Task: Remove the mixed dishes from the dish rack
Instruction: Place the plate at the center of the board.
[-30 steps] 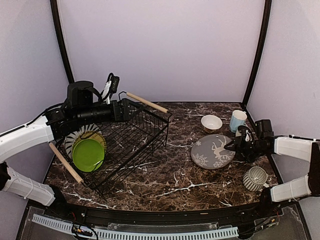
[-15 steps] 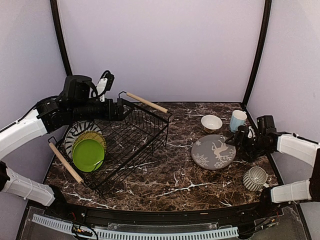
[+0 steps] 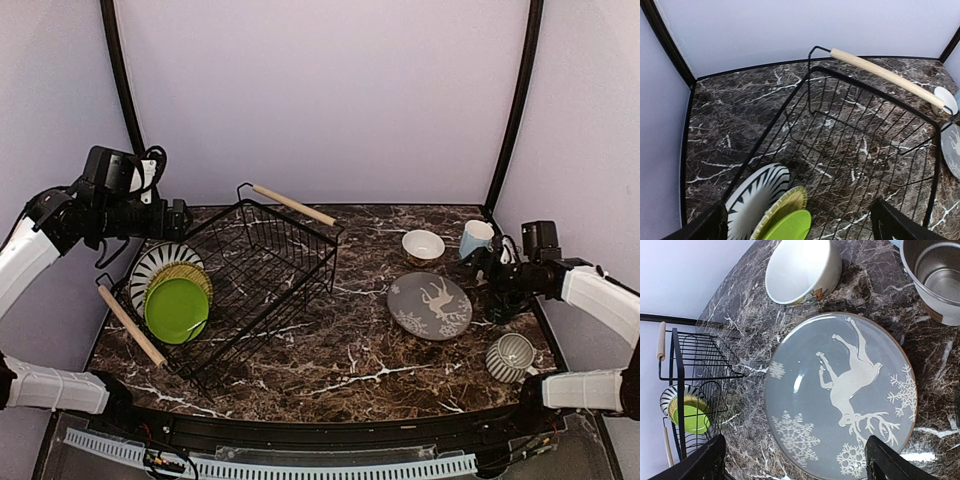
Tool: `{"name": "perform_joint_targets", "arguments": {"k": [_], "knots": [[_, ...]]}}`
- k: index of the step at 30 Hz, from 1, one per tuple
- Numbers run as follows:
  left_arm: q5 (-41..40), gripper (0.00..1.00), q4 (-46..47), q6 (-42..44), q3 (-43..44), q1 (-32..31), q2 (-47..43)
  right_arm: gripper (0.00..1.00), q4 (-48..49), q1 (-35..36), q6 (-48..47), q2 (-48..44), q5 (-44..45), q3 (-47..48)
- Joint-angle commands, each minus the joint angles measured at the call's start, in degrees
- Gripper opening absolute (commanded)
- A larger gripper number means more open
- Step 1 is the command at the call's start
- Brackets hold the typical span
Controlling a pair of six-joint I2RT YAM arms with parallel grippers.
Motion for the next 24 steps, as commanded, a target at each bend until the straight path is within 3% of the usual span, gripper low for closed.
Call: {"name": "perform_joint_targets", "arguments": {"k": [1,10,19,24], "knots": [[-2.20,0.99,-9.12,3.57,2.12,4.31,2.07,0.96,0.92,0.31,-1.38,-2.45,-2.90,2.40],[5.24,0.94,-11.65,6.66,2.26,16.11,7.60,0.99,-0.36,0.30,-5.52,-2.98,-5.57,4.86],[9.78,0.78,-10.50,10.83,0.61,17.01,11.36,0.99,1.77,0.23,-5.80,-2.01,-7.35,4.24],[8.25,0.77,-9.79,13.85,0.93,17.12,14.86,0.99,2.24,0.30,-6.03,-1.13,-7.88,4.83]]}}
